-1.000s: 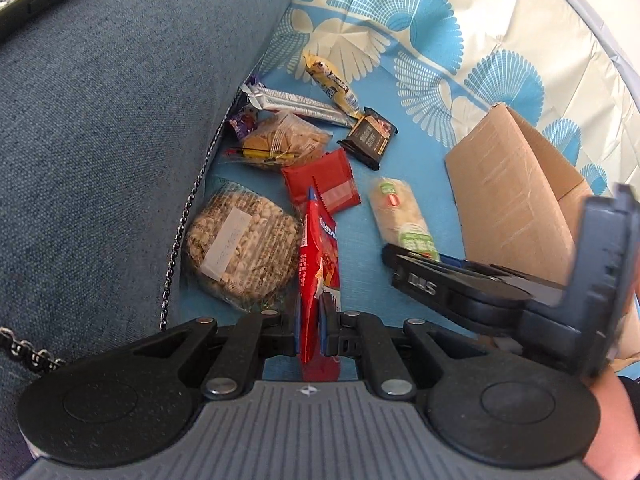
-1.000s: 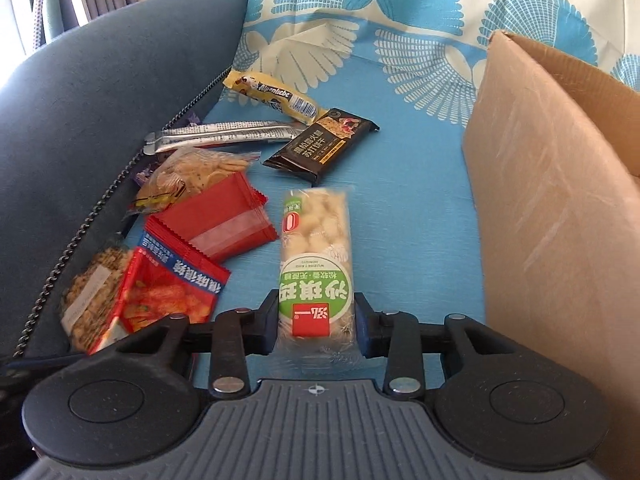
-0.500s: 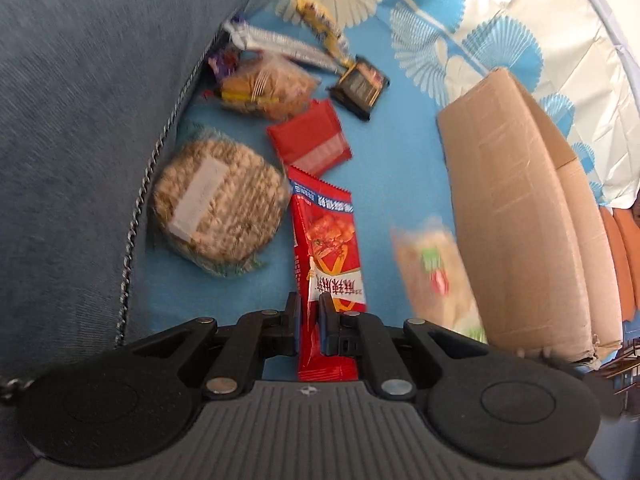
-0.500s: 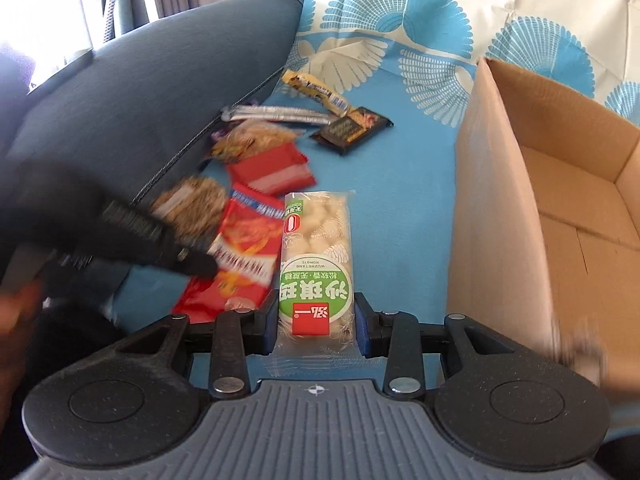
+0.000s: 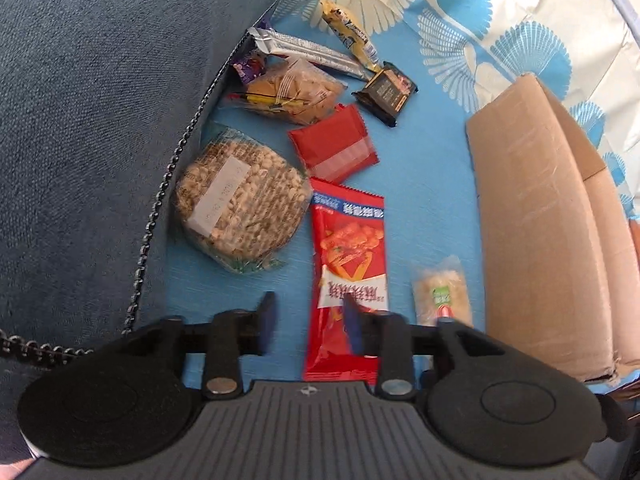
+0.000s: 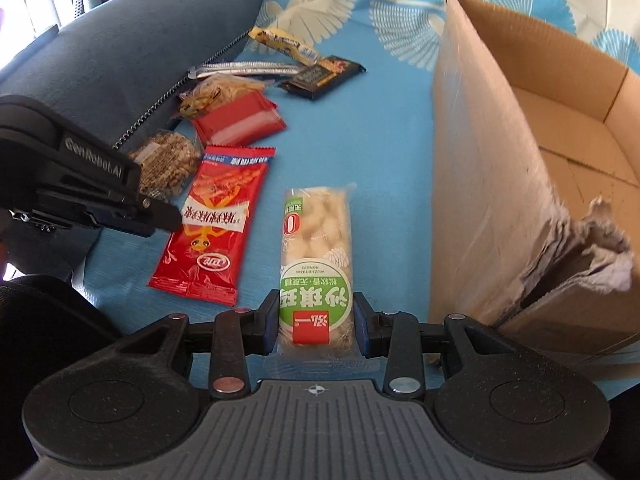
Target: Organize snacks
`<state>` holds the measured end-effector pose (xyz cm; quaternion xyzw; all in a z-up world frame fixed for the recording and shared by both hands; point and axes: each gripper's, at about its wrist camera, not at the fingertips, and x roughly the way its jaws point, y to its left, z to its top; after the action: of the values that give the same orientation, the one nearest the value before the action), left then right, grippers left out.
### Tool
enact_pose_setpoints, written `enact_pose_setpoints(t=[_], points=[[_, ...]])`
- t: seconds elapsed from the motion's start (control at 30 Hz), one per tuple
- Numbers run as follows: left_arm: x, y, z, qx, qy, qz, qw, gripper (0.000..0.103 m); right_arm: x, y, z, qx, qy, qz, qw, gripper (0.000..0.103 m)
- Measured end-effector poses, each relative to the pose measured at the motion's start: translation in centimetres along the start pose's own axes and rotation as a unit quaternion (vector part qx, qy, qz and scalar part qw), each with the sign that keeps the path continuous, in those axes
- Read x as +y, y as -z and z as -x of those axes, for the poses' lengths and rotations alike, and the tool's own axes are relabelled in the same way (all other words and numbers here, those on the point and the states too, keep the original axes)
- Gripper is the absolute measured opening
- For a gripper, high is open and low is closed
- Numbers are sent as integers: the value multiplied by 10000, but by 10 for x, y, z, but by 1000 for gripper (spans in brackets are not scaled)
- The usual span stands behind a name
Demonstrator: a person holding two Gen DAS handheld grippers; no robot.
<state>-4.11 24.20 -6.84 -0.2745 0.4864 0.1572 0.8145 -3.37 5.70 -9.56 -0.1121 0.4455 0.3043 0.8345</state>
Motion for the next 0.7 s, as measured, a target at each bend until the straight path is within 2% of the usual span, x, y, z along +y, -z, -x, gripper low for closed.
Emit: enact_pose_setpoints(t=[0.03,0.23,0.5,0.7], points=[[-1,-1,-2,27,19,2,10000,56,0,0,1,11,-27,-6,10000,39],[-15,-4,-11,127,-210,-290,9993,69,-5,-2,2,43,-277,-119,9995,42],[-27,-4,-20,144,-384,-541,9977,75,-5,-4,-3,116,-311,-64,9994,44],[-40,-3,-25,97,-422,-814,9957,75,-4,-2,-6,136,-283,-33,9995,45]])
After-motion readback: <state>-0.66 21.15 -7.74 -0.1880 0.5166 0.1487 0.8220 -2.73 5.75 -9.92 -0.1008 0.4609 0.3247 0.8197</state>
